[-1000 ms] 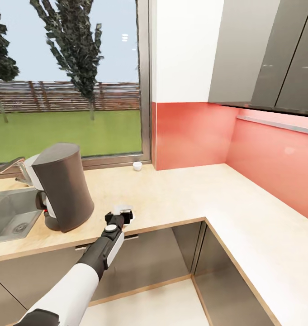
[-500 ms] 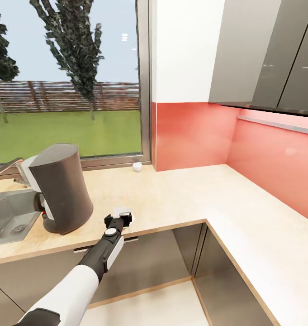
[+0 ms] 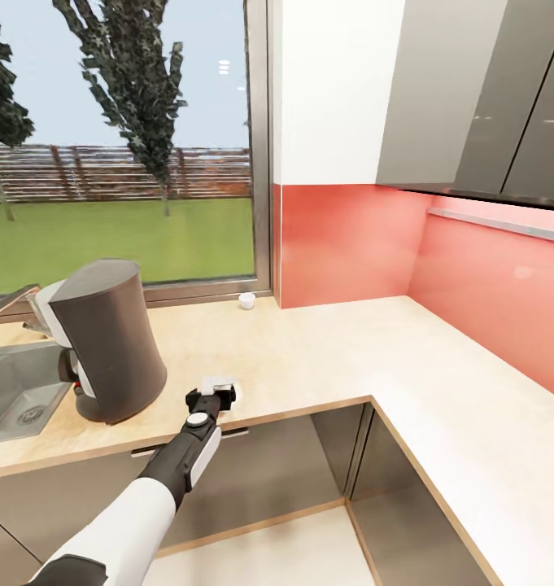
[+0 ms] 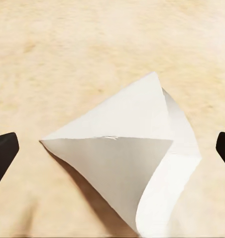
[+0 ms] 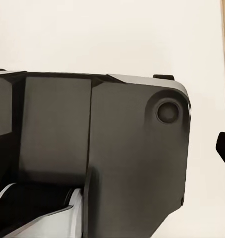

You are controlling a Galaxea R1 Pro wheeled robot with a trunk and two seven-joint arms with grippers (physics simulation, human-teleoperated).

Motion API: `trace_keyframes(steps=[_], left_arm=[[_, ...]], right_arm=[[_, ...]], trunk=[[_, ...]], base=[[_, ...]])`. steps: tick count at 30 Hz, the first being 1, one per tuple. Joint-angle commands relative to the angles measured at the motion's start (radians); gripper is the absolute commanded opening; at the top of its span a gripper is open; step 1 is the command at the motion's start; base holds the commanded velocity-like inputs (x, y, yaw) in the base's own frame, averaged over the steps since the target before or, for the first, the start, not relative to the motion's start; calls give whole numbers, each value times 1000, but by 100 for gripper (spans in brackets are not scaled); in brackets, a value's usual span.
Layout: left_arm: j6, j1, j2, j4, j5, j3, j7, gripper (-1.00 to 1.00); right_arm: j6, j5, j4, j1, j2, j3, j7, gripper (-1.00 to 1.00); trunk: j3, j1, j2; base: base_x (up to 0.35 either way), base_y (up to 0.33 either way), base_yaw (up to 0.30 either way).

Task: Set up a coffee station on the kitchen countertop: keep the coffee maker on the countertop, move the bottle of coffee from the kitchen shelf to the counter next to the coffee maker, place a paper coffee filter on top of the coffee maker, put the saucer next to the coffee maker with the coffee cup on the saucer, and place the electric kettle next to the coffee maker.

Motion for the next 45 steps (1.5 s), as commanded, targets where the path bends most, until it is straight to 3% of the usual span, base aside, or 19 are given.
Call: trace_keyframes(steps=[1, 16, 45], left_arm=[[5, 2, 1, 4, 7, -6, 8, 100], [3, 29, 1, 21, 4, -3, 9, 100], [4, 30, 3, 20, 3, 0, 10, 100]], right_arm=[[-3, 0, 0, -1, 0, 5, 0, 100], [-3, 0, 0, -1, 0, 5, 0, 100], [-3, 0, -1, -1, 0, 5, 0, 100]], trunk=[[-2, 1, -2], [-2, 1, -2], [-2, 1, -2]], base=[[6, 0, 0], [66, 0, 0], [35, 1, 0]])
